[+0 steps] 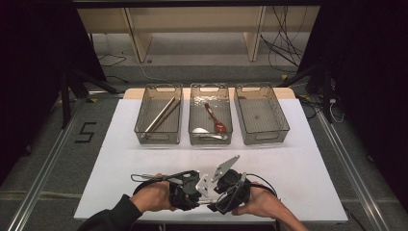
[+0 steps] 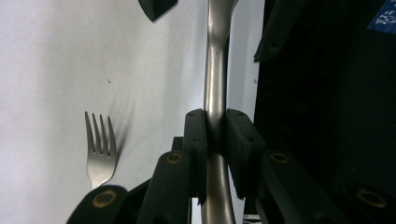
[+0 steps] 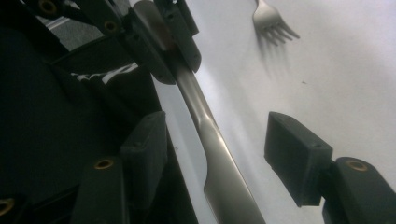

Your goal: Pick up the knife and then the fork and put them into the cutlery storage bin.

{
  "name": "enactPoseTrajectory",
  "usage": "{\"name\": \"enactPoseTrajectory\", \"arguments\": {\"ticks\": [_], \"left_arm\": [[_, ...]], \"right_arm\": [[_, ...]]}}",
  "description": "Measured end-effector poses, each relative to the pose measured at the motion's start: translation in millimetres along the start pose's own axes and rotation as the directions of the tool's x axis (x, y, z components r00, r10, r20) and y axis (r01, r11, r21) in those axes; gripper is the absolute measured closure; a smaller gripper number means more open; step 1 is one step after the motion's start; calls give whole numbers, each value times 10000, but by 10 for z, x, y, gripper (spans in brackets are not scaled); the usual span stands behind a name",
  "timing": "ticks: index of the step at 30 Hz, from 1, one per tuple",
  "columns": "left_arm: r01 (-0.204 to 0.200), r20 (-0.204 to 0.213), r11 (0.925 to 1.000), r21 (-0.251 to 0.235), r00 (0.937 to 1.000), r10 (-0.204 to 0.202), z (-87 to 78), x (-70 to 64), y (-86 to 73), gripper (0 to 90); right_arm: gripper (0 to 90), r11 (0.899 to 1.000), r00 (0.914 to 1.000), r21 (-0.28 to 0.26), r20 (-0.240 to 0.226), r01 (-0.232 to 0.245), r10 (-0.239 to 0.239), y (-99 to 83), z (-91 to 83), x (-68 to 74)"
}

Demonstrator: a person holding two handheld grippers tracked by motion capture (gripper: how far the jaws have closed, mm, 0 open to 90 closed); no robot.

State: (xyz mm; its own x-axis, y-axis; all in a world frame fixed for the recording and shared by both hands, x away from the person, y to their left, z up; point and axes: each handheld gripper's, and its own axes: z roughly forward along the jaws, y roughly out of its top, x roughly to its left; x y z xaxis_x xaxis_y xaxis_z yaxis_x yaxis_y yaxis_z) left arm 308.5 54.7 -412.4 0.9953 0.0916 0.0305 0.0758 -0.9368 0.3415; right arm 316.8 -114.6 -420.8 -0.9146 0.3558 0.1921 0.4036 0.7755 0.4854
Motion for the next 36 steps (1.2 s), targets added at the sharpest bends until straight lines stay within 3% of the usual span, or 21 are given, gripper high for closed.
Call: {"name": "enactPoseTrajectory", "arguments": {"ticks": [5, 15, 23, 24, 29, 30, 31, 34, 35, 36], "left_arm": [[21, -41, 10000, 4, 10000, -21, -12, -1, 14, 784], [-334, -122, 9994, -43, 9994, 334, -39, -36, 62, 783], [-467, -171, 9988, -145, 9988, 464, -54, -55, 66, 783], [-509, -131, 9986, -156, 9986, 507, -52, -62, 65, 783], [-1129, -57, 9935, -165, 9936, 1128, -34, -96, 66, 780], [-1267, -7, 9918, -176, 9919, 1267, -32, -100, 68, 777], [-1529, -30, 9882, -129, 9882, 1528, -35, -107, 71, 773], [-1640, -85, 9862, -230, 9865, 1638, -37, -133, 71, 773], [-1541, -155, 9874, -357, 9880, 1536, -42, -127, 68, 771], [-1427, -92, 9885, -493, 9898, 1424, -49, -109, 62, 771]], "right_arm": [[465, 9998, 10000, 186, 33, 33, -34, -3, 41, -5], [584, 9991, 10000, 421, 90, -4, 0, -10, 71, -7], [693, 9992, 9994, 392, -339, -27, 40, -37, 68, -20], [700, 9989, 9989, 433, -438, 188, -169, -44, 63, -29], [752, 9987, 9934, 502, -1140, -43, 100, -59, 59, -7], [764, 9987, 9922, 456, -1238, 216, -158, -71, 65, -24], [781, 9986, 9893, 494, -1455, 180, -106, -73, 64, -22], [801, 9985, 9837, 549, -1800, 83, 17, -75, 54, -18], [814, 9982, 9839, 555, -1780, 241, -139, -85, 60, -26], [821, 9986, 9857, 515, -1688, 80, 8, -90, 68, -10]]}}
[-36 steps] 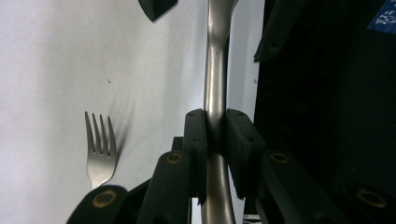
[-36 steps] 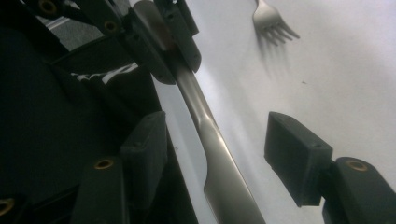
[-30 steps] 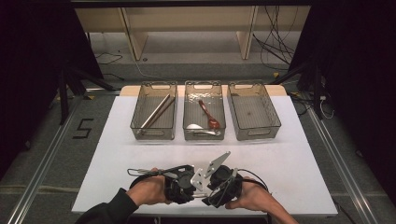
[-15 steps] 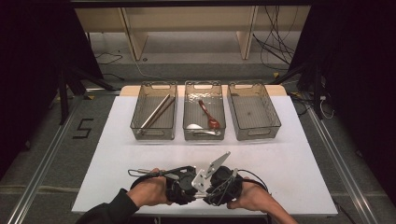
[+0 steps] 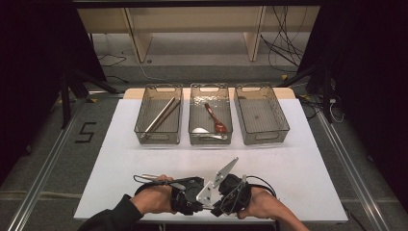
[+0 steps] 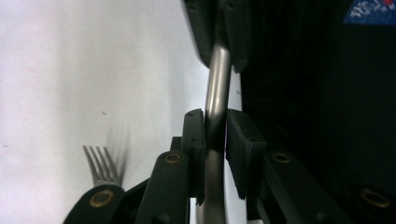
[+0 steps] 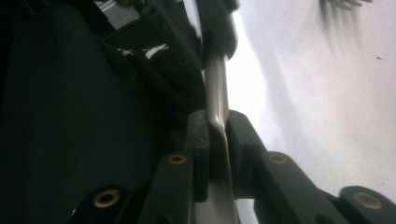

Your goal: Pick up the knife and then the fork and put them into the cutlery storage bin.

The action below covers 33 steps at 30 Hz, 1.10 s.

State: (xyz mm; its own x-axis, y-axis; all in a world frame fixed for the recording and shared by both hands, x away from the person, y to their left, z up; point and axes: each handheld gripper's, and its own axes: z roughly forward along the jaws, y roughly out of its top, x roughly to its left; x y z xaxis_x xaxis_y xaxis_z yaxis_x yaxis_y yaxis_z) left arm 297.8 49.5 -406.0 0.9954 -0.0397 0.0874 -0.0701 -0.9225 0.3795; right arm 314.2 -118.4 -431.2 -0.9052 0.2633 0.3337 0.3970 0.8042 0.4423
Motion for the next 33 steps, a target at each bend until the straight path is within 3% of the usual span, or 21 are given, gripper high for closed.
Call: {"name": "enactPoseTrajectory", "arguments": {"ticks": [1, 3, 10, 13, 15, 17, 23, 26, 28, 29, 30, 33], "left_arm": [[-70, -114, 10000, -5, 9999, 70, -3, 0, -6, 771], [-34, -294, 10000, -1, 9996, 34, -21, 8, -12, 766], [1034, -435, 9920, -720, 9933, -1067, -155, 90, -119, 582], [1617, -526, 9799, -1167, 9843, -1687, -201, 134, -185, 508], [2087, -657, 9659, -1535, 9731, -2207, -238, 163, -232, 456], [2313, -695, 9586, -1661, 9669, -2453, -269, 186, -276, 425], [3232, -1050, 9242, -2036, 9313, -3488, -331, 285, -486, 325], [3658, -1178, 9043, -2200, 9103, -3968, -346, 325, -610, 297], [4048, -1290, 8844, -2324, 8884, -4406, -354, 351, -707, 281], [4134, -1359, 8799, -2344, 8823, -4507, -360, 360, -740, 270], [4341, -1358, 8663, -2470, 8697, -4745, -362, 370, -789, 264], [4699, -1476, 8444, -2572, 8445, -5149, -368, 395, -904, 245]], "right_arm": [[823, 9999, 9998, 98, -162, -69, 71, -4, -6, -11], [826, 9999, 9999, 28, -53, -124, 124, -7, -22, -18], [829, 9993, 9991, -175, 242, -344, 348, -72, -129, -97], [829, 9989, 9982, -294, 461, -378, 391, -90, -176, -125], [830, 9977, 9960, -379, 678, -554, 579, -109, -211, -155], [830, 9971, 9938, -456, 904, -603, 642, -132, -254, -198], [831, 9892, 9756, -958, 1796, -1106, 1265, -209, -482, -343], [832, 9835, 9639, -1270, 2170, -1285, 1540, -245, -605, -418], [833, 9774, 9540, -1528, 2396, -1461, 1801, -270, -709, -474], [832, 9733, 9492, -1661, 2458, -1587, 1967, -279, -753, -495], [832, 9706, 9450, -1755, 2538, -1649, 2065, -285, -784, -514], [833, 9625, 9263, -1997, 2928, -1834, 2372, -305, -905, -598]]}}
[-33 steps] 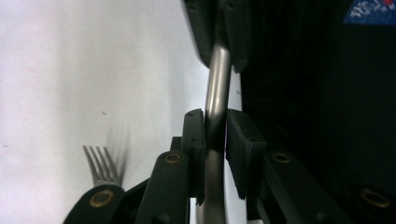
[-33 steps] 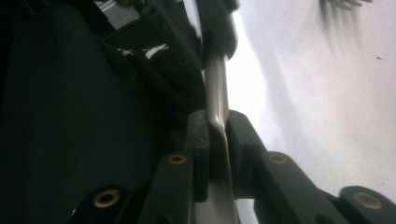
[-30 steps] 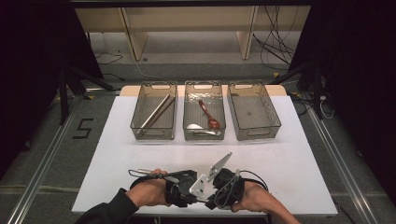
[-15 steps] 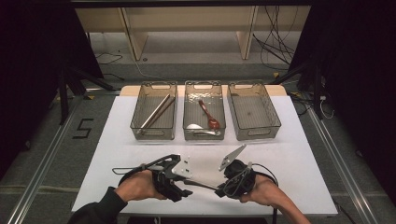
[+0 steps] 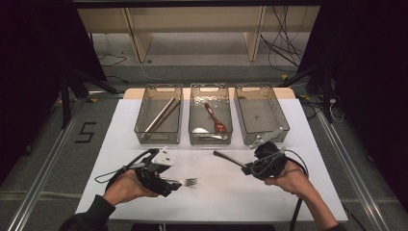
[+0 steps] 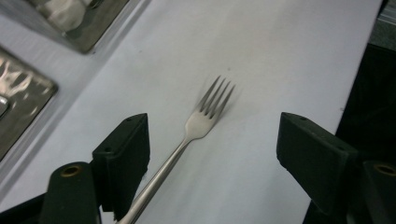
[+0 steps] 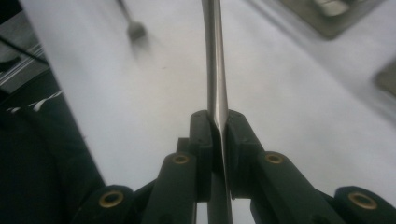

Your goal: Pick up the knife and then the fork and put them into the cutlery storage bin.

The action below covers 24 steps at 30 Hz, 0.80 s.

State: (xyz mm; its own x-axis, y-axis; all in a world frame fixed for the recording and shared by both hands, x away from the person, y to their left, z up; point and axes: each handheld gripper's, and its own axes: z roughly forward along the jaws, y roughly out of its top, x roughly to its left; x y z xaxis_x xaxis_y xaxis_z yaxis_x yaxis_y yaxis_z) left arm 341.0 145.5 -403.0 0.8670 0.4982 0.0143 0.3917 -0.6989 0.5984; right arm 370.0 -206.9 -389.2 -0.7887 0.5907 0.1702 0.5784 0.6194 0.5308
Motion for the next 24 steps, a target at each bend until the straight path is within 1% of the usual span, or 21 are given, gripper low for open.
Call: {"name": "enactPoseTrajectory", "arguments": {"ticks": [3, 5, 6, 7, 10, 12, 15, 17, 20, 21, 22, 24], "left_arm": [[288, -130, 9996, 35, 9995, -288, -5, 64, -79, 232], [606, -216, 9982, -43, 9979, -607, -9, 92, -124, 228], [614, -262, 9981, -29, 9978, -614, -13, 108, -139, 225], [752, -307, 9972, -33, 9967, -753, -19, 123, -159, 222], [1010, -459, 9948, -122, 9938, -1014, -30, 153, -200, 213], [1094, -528, 9939, -130, 9925, -1100, -37, 169, -226, 211], [1251, -596, 9921, -132, 9903, -1257, -38, 185, -258, 200], [1291, -626, 9916, -111, 9896, -1296, -38, 192, -272, 198], [1446, -688, 9893, -185, 9870, -1455, -46, 201, -288, 188], [1430, -693, 9896, -167, 9872, -1438, -51, 206, -292, 186], [1490, -704, 9886, -218, 9861, -1502, -51, 207, -299, 181], [1582, -708, 9872, -225, 9847, -1594, -53, 210, -315, 174]], "right_arm": [[833, 9993, 9987, -227, 405, -307, 316, 31, -93, -135], [834, 9979, 9961, -368, 675, -537, 561, 65, -145, -220], [834, 9972, 9946, -438, 827, -599, 634, 86, -170, -271], [834, 9965, 9933, -487, 898, -683, 725, 105, -189, -307], [834, 9931, 9851, -652, 1352, -979, 1060, 204, -259, -466], [834, 9905, 9802, -757, 1533, -1150, 1255, 266, -291, -548], [834, 9849, 9687, -945, 1890, -1451, 1609, 391, -345, -696], [834, 9821, 9632, -1014, 2030, -1584, 1763, 462, -357, -776], [834, 9762, 9472, -962, 2402, -1946, 2125, 591, -336, -918], [834, 9740, 9432, -959, 2464, -2052, 2230, 625, -324, -962], [834, 9729, 9400, -961, 2535, -2104, 2284, 648, -313, -995], [834, 9685, 9309, -928, 2683, -2310, 2478, 712, -280, -1085]]}}
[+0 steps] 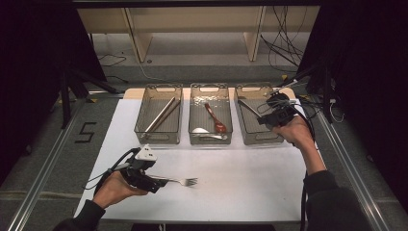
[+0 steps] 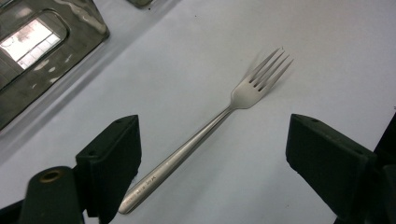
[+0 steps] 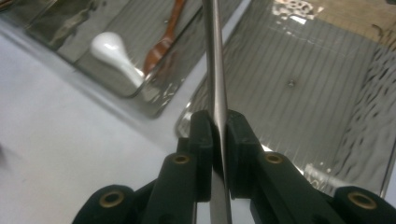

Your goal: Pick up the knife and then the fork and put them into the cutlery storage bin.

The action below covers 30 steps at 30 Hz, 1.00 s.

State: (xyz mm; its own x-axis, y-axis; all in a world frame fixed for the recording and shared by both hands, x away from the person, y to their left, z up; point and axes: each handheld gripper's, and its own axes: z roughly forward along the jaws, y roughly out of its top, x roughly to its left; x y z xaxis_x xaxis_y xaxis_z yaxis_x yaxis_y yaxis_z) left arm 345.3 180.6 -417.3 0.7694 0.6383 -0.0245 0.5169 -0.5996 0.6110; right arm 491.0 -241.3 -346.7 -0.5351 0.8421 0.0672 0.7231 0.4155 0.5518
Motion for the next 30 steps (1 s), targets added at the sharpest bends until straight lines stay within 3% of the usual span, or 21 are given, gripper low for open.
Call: {"name": "enactPoseTrajectory", "arguments": {"ticks": [10, 17, 30], "left_arm": [[162, -57, 9998, -120, 9999, -163, -15, -1, -51, 161], [59, -14, 10000, 53, 10000, -59, 2, -10, -56, 160], [8, 21, 9999, 145, 10000, -9, 25, -21, -54, 161]], "right_arm": [[834, 9962, 9944, 353, 723, -799, 772, 230, 284, -229], [833, 9919, 9887, 536, 1024, -1154, 1095, 316, 419, -297], [832, 9911, 9870, 770, 1268, -1087, 984, 383, 564, -281]]}}
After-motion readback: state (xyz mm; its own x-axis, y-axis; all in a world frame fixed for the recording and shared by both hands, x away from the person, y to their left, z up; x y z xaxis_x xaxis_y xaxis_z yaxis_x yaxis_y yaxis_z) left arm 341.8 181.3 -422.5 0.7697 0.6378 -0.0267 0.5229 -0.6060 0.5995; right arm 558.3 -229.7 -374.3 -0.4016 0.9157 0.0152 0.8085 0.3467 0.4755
